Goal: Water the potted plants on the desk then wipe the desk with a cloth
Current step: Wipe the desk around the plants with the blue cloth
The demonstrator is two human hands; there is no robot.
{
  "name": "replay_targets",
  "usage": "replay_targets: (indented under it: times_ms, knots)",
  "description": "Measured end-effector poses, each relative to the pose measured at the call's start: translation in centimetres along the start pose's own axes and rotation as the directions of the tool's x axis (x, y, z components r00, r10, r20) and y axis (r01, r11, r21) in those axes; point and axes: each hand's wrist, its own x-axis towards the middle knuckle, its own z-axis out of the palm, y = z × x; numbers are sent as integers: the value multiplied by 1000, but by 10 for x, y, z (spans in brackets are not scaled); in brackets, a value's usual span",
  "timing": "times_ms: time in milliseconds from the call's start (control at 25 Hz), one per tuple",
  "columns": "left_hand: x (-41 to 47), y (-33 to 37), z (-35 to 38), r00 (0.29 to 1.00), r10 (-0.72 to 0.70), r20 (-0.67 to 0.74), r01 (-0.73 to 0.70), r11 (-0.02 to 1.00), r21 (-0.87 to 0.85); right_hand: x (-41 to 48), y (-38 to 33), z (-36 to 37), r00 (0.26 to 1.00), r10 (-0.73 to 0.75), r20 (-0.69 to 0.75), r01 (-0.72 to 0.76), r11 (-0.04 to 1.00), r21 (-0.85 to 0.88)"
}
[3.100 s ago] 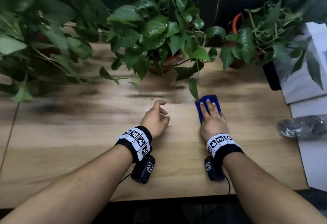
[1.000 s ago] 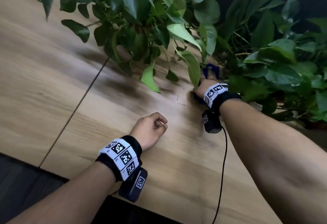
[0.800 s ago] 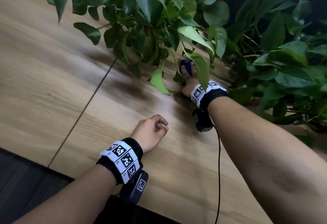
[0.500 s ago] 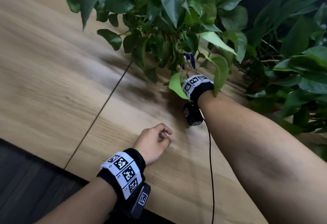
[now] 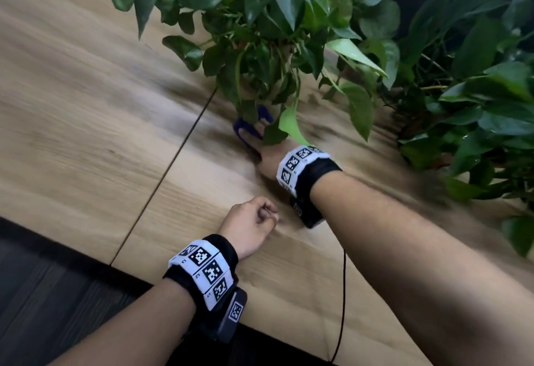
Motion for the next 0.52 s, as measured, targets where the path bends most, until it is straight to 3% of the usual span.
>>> replay_targets:
  times_ms: [40,120,280,400,520]
  knots:
    - [5,-5,-6,1000,-8,-5,8,1000,-6,2,-6,9,997,-44,-56,42,999,-34]
    - [15,-20,-24,999,-27,-19,27,1000,-5,8,-7,26,998,-57,-16,55,994,-98]
    - [32,-54,-53,995,-89,-33,88,995,-40,22,14,49,977,210,25,-210,978,-6]
    - [43,-71,-63,994,-111,0,111,992,-59,16,34,68,857,482,182,-494,869,26]
    - [54,-84,-69,993,-111,36,113,992,-57,12,29,81,724,629,283,-642,764,-57]
